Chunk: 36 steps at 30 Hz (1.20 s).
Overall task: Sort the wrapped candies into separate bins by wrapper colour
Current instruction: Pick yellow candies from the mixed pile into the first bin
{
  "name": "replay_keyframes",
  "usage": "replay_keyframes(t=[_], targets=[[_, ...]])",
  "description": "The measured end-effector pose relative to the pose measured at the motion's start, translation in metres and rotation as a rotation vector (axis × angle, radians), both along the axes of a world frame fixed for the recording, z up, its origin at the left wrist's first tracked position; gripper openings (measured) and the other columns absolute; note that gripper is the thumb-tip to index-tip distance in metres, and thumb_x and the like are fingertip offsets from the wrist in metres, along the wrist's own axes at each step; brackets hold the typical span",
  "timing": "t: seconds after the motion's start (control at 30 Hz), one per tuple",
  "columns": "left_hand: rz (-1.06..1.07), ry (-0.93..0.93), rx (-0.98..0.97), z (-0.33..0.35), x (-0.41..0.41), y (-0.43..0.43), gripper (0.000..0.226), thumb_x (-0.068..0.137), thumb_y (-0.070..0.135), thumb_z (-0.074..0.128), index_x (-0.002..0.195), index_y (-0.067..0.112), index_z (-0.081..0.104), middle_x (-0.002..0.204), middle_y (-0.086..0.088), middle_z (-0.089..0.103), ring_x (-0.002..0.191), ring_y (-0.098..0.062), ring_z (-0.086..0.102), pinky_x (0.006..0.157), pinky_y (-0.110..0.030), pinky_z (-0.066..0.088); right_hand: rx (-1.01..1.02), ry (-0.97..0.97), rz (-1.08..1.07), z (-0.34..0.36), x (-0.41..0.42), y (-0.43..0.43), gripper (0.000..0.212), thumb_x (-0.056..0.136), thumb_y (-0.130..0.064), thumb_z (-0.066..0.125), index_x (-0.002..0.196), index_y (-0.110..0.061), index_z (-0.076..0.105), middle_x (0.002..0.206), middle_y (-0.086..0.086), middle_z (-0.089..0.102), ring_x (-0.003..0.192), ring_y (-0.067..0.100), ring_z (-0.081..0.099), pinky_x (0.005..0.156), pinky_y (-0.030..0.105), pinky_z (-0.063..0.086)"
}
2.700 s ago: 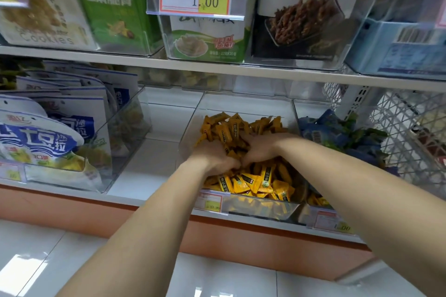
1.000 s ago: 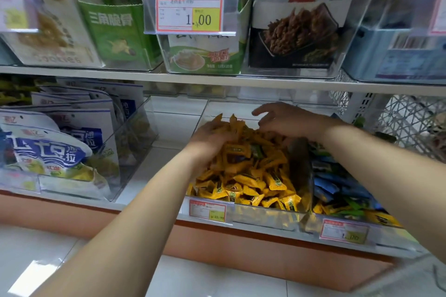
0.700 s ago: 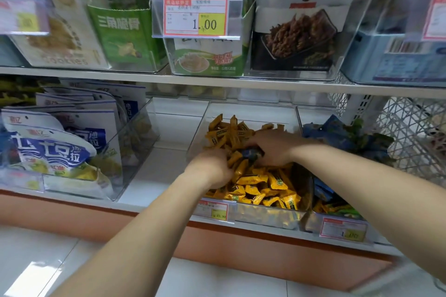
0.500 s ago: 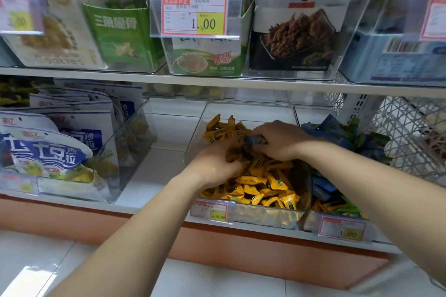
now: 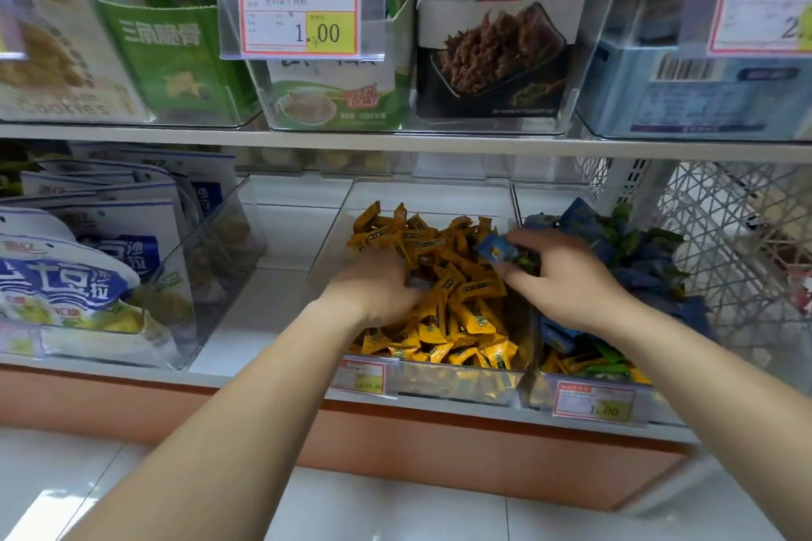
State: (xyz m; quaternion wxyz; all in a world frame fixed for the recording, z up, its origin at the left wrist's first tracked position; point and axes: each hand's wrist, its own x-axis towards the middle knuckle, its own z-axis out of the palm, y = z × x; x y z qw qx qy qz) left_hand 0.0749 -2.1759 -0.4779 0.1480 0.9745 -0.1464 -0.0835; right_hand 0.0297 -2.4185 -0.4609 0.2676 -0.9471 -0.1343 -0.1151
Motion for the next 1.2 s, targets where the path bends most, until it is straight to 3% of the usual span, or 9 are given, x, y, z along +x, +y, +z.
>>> replay_keyframes(t=[0.07, 0.17, 0.37, 0.57, 0.7, 0.8, 0.93, 1.13, 1.2], targets=[[-0.031, -0.04, -0.058, -0.007, 0.005, -0.002, 0.028, 0.096, 0.042, 0.056, 0.104, 0.019, 0.07, 0.1, -0.004, 0.07, 0.099, -0.026, 0.065, 0.074, -0.033, 0.051, 0.016, -0.037, -0.017, -0.002, 0.0, 0.001, 0.021, 0.092, -0.037, 0.064, 0.103, -0.019, 0.069, 0.093, 0.001, 0.069, 0.086, 0.02, 0.063, 0.074, 0.039, 0.053], [-0.082, 0.007, -0.032, -0.012, 0.012, -0.004, 0.048, 0.097, 0.04, 0.059, 0.143, 0.029, 0.051, 0.146, 0.0, 0.051, 0.132, -0.025, 0.048, 0.096, -0.029, 0.04, 0.022, -0.061, -0.003, -0.008, 0.001, 0.004, 0.022, 0.091, -0.035, 0.066, 0.1, -0.014, 0.069, 0.09, 0.005, 0.069, 0.087, 0.021, 0.061, 0.071, 0.035, 0.048], [0.036, 0.013, -0.071, -0.014, 0.017, -0.002, 0.022, 0.089, 0.042, 0.07, 0.106, 0.027, 0.072, 0.11, 0.004, 0.068, 0.1, -0.018, 0.062, 0.08, -0.032, 0.05, 0.041, -0.036, -0.019, -0.01, 0.005, 0.006, 0.036, 0.094, -0.038, 0.063, 0.125, -0.02, 0.063, 0.108, 0.003, 0.068, 0.098, 0.022, 0.062, 0.079, 0.033, 0.05], [0.051, -0.1, -0.233, -0.008, 0.004, 0.007, 0.019, 0.086, 0.029, 0.074, 0.076, 0.035, 0.059, 0.087, 0.013, 0.065, 0.081, -0.012, 0.063, 0.062, -0.025, 0.047, 0.119, -0.069, -0.043, -0.001, -0.005, 0.012, 0.034, 0.095, -0.035, 0.062, 0.127, -0.024, 0.062, 0.108, -0.002, 0.07, 0.093, 0.018, 0.065, 0.077, 0.031, 0.053], [0.202, -0.209, -0.612, 0.018, -0.013, 0.013, 0.026, 0.081, 0.017, 0.08, 0.089, 0.031, 0.06, 0.092, 0.01, 0.065, 0.085, -0.008, 0.063, 0.063, -0.024, 0.051, 0.648, 0.134, -0.009, 0.01, -0.008, 0.02, 0.023, 0.091, -0.021, 0.069, 0.11, -0.033, 0.065, 0.112, -0.008, 0.071, 0.109, 0.012, 0.064, 0.099, 0.039, 0.051], [0.285, -0.142, -0.975, 0.037, -0.038, 0.006, 0.033, 0.08, 0.01, 0.081, 0.098, 0.03, 0.063, 0.101, 0.002, 0.069, 0.093, -0.018, 0.069, 0.074, -0.034, 0.061, 0.839, 0.199, -0.014, 0.014, -0.011, 0.025, 0.033, 0.091, -0.019, 0.07, 0.122, -0.025, 0.063, 0.116, -0.008, 0.069, 0.112, 0.013, 0.063, 0.104, 0.039, 0.047], [0.33, -0.129, -1.107, 0.044, -0.072, -0.009, 0.021, 0.079, 0.014, 0.082, 0.092, 0.027, 0.071, 0.101, -0.002, 0.073, 0.098, -0.021, 0.07, 0.079, -0.038, 0.06, 0.808, 0.155, -0.062, 0.015, -0.018, 0.032, 0.027, 0.093, -0.02, 0.068, 0.112, -0.038, 0.06, 0.097, -0.029, 0.057, 0.096, 0.001, 0.056, 0.082, 0.009, 0.042], [0.33, -0.043, -1.285, 0.04, -0.093, -0.039, 0.026, 0.079, 0.011, 0.082, 0.099, 0.018, 0.067, 0.09, 0.0, 0.075, 0.089, -0.018, 0.074, 0.07, -0.033, 0.061, 1.199, 0.423, -0.024, 0.023, -0.03, 0.042, 0.005, 0.097, -0.032, 0.06, 0.094, -0.031, 0.063, 0.1, -0.002, 0.068, 0.087, 0.019, 0.073, 0.059, 0.035, 0.06], [0.324, -0.014, -1.337, 0.037, -0.095, -0.044, 0.031, 0.078, 0.011, 0.083, 0.101, 0.015, 0.063, 0.089, -0.005, 0.075, 0.089, -0.022, 0.075, 0.072, -0.035, 0.061, 1.205, 0.488, 0.061, 0.025, -0.034, 0.04, 0.023, 0.095, -0.043, 0.062, 0.104, -0.022, 0.065, 0.098, 0.002, 0.072, 0.087, 0.02, 0.074, 0.06, 0.038, 0.06]])
